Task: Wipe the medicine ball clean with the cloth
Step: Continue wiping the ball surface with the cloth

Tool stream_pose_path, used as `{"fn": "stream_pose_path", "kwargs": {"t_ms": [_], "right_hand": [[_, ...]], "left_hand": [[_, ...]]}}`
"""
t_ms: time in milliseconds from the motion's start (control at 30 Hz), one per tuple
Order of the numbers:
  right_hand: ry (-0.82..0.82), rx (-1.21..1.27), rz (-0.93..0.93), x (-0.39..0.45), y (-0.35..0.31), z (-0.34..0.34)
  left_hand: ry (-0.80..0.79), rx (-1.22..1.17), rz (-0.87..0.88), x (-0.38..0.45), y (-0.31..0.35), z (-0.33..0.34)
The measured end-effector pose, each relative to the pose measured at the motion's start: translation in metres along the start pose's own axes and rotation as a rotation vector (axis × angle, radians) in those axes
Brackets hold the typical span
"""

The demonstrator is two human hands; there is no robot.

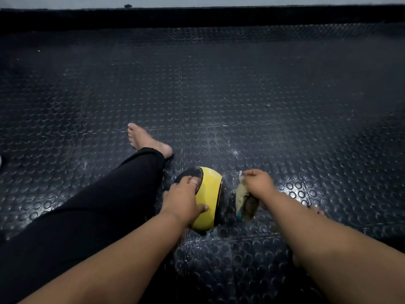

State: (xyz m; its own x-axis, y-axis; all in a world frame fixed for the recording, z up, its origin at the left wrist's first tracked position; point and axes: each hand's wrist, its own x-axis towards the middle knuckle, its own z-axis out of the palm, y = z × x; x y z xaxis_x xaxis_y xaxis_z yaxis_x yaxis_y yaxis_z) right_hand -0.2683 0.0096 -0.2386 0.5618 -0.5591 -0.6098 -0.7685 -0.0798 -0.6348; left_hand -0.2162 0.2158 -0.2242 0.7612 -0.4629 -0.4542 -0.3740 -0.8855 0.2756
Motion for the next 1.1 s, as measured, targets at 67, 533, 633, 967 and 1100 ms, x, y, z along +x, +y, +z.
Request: {"fn": "stream_pose_path", "kwargs": {"t_ms": [67,533,633,967,1100], "right_hand": [[-0.042,0.253,0.131,-0.003,0.000,0.001],[-0.404,0.174,0.302,-0.031,0.009,0.037],[-0.414,0.139,0.312,-0.041,0.009,0.032],[-0.253,-0.457,-0.108,-0.052,0.008,0.036],[-0.069,-0.493,-0.274,-0.055,0.002,0.044]], "left_hand": [[0.127,-0.121,-0.093,-0.004,-0.008,-0.004],[-0.268,-0.422,-0.214,-0.001,-0.039,0.013],[-0.243,-0.397,-0.172,0.000,-0.039,0.011],[-0.065,-0.330,-0.039,-0.001,-0.014,0.007],[-0.112,-0.267,-0.028,-0.005,-0.015,0.010]]}}
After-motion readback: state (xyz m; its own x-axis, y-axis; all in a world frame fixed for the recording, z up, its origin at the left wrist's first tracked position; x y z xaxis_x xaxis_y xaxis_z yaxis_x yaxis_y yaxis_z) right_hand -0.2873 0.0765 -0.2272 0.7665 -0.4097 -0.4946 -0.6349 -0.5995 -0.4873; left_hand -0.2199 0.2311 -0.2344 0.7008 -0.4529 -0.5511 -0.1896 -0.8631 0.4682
